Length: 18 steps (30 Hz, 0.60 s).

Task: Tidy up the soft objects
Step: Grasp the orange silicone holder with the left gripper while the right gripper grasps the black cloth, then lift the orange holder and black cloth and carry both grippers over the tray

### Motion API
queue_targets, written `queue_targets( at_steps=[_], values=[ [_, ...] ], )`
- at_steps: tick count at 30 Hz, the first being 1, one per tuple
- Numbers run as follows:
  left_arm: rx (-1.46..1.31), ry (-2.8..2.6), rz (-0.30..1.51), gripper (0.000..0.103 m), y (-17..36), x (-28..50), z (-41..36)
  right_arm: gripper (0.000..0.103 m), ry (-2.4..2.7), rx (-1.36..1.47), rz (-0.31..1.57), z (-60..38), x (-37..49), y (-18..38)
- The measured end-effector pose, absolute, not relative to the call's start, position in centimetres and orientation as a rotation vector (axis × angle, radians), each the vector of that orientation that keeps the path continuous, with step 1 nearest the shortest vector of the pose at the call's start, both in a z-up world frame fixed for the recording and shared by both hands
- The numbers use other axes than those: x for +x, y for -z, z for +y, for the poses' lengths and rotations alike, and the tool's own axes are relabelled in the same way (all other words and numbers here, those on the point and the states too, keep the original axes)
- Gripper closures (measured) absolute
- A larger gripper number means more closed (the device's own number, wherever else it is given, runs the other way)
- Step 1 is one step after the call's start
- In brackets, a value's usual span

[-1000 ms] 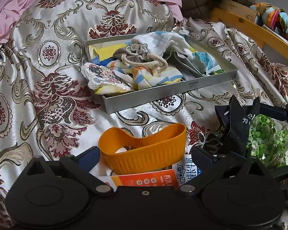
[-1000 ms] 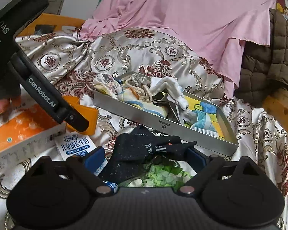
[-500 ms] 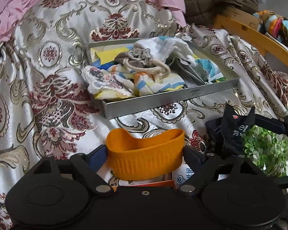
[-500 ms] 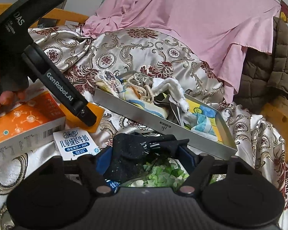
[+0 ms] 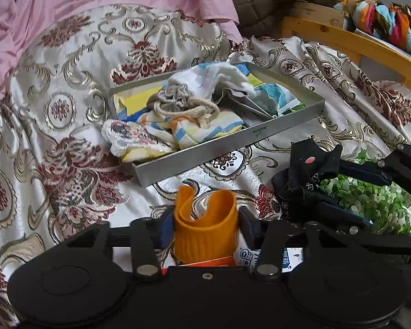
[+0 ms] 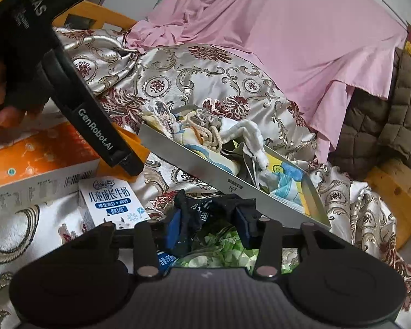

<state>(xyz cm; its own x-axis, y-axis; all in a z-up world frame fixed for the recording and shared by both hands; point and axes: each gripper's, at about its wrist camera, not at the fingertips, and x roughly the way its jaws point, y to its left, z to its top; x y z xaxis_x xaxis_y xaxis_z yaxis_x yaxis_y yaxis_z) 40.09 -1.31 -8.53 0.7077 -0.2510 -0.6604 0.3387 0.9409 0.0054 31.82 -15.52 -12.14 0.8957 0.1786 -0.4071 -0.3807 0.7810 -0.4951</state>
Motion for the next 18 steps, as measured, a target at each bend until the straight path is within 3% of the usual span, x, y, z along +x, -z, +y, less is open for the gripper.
queue_targets(
  at_steps=[7, 18],
  values=[
    [0.147, 0.315, 0.690, 0.065, 8.2, 39.7, -1.6, 0.081, -0.323, -0.636, 0.364, -15.1, 31.7, 12.6],
    [-0.006, 0.322, 0.706, 0.067, 6.9, 39.4, -1.0, 0.095, -0.304, -0.610, 0.339, -15.5, 31.7, 12.3]
  ],
)
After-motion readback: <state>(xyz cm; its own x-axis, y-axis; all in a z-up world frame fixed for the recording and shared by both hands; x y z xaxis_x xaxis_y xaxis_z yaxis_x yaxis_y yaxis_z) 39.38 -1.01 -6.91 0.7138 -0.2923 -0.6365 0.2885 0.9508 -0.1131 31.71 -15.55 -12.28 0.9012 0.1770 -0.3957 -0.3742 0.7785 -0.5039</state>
